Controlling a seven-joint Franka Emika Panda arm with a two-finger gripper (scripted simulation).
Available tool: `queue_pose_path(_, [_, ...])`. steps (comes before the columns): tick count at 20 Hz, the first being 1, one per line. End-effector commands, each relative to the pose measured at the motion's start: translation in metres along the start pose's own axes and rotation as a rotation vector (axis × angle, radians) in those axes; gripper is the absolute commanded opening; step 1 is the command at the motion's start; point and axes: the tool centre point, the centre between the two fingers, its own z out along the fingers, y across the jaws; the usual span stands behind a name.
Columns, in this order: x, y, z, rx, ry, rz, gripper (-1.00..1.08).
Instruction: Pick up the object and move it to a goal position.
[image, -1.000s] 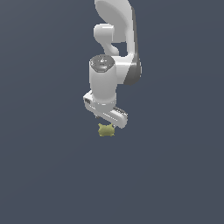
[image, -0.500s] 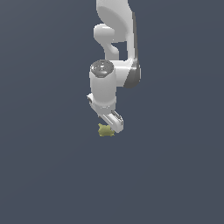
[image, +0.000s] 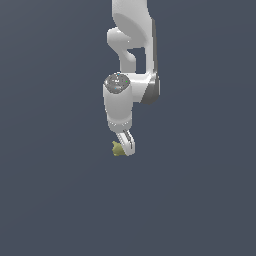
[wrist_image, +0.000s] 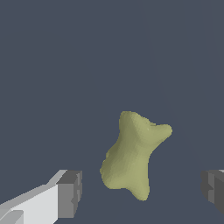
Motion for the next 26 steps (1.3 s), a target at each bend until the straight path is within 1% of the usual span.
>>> queue_pose_path(1, [0.0, 0.001, 0.004, -0.001, 0.0, 0.072, 1.0])
queue_pose_path(7, [-0.001, 0.005, 0.012, -0.004, -0.001, 0.218, 1.0])
queue_pose_path(13, [-0.001, 0.007, 0.017, -0.005, 0.0, 0.312, 1.0])
queue_pose_path(19, [-0.001, 0.008, 0.02, -0.006, 0.001, 0.355, 1.0])
queue_pose_path(26, [-0.001, 0.008, 0.026, -0.006, 0.001, 0.354, 1.0])
